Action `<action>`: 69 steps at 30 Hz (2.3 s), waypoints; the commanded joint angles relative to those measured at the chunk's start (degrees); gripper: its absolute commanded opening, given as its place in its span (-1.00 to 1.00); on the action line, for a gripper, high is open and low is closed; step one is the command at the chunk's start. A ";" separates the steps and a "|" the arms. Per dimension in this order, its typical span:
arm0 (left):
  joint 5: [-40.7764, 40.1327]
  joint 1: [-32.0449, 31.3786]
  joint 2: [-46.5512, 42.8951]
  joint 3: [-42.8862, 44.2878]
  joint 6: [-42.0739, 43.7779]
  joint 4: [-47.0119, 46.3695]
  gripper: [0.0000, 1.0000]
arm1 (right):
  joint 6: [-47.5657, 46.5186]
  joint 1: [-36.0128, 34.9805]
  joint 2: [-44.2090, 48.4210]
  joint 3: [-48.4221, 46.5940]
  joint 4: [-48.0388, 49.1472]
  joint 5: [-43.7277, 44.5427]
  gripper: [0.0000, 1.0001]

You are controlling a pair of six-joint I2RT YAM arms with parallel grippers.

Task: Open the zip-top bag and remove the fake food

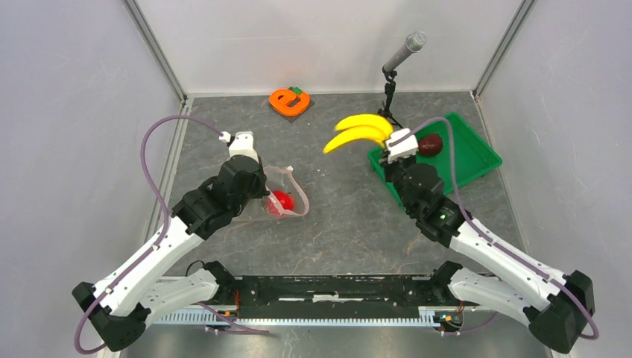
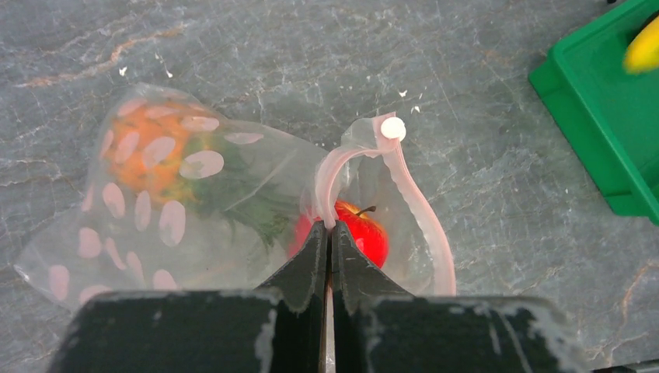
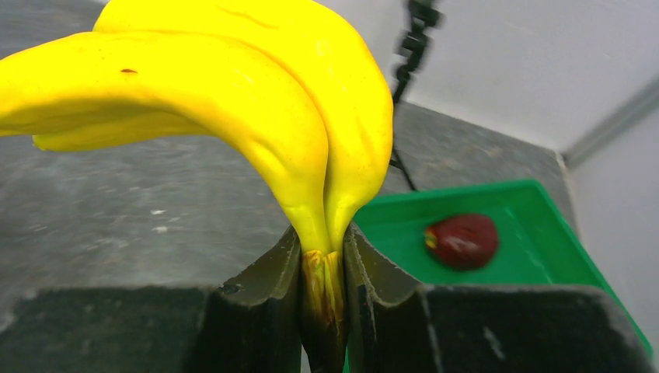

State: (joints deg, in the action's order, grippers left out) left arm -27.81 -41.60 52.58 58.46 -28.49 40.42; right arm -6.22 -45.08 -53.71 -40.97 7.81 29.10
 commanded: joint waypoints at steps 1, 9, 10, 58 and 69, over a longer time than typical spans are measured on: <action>1.36 -0.06 -2.41 -2.73 1.43 -3.42 -0.95 | 3.58 7.90 1.96 1.37 -2.71 5.52 -1.00; 2.84 -0.03 -5.57 -5.68 1.91 -4.52 -0.95 | 18.85 30.67 -2.82 2.86 -4.25 1.91 -1.00; 3.14 -0.06 -5.86 -5.87 2.11 -4.69 -0.96 | 20.56 32.82 -3.73 2.99 -3.77 1.05 -1.00; 11.28 -0.07 -7.56 -11.31 -0.59 -7.10 -0.95 | 23.33 49.34 -12.88 4.20 3.27 -21.06 0.39; 11.69 -0.06 -6.70 -12.49 -0.34 -8.10 -0.96 | 17.24 29.10 -3.95 9.49 10.02 -33.59 0.37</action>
State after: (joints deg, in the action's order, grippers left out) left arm -16.84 -41.60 45.54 46.13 -28.51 34.94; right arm 14.59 -10.85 -61.08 -33.54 12.27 2.87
